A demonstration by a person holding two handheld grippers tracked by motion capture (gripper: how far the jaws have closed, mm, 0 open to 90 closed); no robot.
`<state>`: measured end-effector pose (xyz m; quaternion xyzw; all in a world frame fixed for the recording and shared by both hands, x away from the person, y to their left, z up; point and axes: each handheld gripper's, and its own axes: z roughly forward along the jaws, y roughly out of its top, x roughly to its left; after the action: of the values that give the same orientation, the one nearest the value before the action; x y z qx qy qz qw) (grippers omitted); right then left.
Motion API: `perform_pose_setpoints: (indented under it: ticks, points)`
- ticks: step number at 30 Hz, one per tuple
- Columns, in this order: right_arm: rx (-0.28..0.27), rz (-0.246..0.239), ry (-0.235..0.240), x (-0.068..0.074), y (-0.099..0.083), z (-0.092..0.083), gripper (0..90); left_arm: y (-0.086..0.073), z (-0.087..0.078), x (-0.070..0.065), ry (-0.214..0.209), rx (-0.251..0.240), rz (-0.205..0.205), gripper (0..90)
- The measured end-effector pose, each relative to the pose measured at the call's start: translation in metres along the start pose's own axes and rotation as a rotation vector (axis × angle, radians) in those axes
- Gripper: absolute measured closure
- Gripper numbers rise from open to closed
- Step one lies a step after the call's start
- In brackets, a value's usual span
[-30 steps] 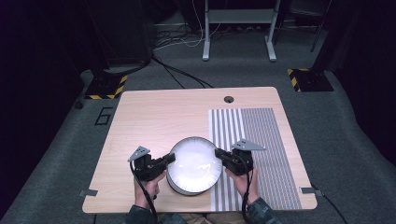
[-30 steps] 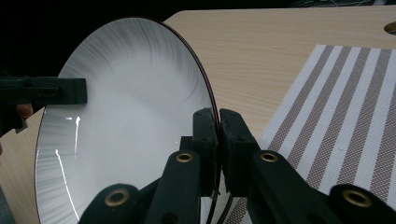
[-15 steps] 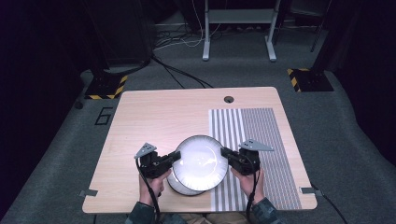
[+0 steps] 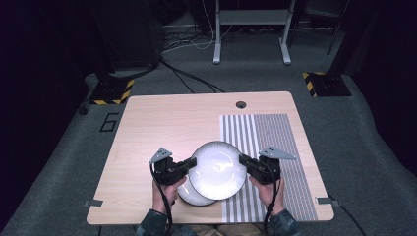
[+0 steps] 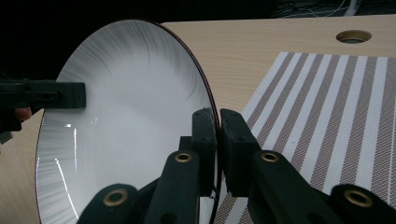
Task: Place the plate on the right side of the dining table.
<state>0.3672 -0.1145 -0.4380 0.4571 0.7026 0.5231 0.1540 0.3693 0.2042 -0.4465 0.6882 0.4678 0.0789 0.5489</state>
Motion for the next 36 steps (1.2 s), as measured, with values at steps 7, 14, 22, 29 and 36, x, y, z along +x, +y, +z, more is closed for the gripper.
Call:
perform_pose_setpoints:
  ticks: [7, 14, 22, 29, 36]
  points:
    - [-0.008, 0.007, -0.017, -0.005, 0.001, -0.006, 84.8, 0.004, 0.008, -0.005, -0.015, 0.008, 0.006, 83.7]
    - [-0.017, 0.011, -0.036, -0.013, 0.003, -0.013, 84.5, 0.009, 0.018, -0.011, -0.031, 0.014, 0.019, 83.8]
    - [-0.029, 0.016, -0.056, -0.020, 0.004, -0.019, 84.4, 0.014, 0.028, -0.016, -0.040, 0.024, 0.038, 83.8]
    - [-0.033, 0.024, -0.070, -0.026, 0.005, -0.022, 84.4, 0.019, 0.034, -0.019, -0.044, 0.028, 0.047, 83.8]
    - [-0.038, 0.031, -0.085, -0.032, 0.006, -0.026, 84.2, 0.023, 0.043, -0.025, -0.053, 0.036, 0.061, 83.9]
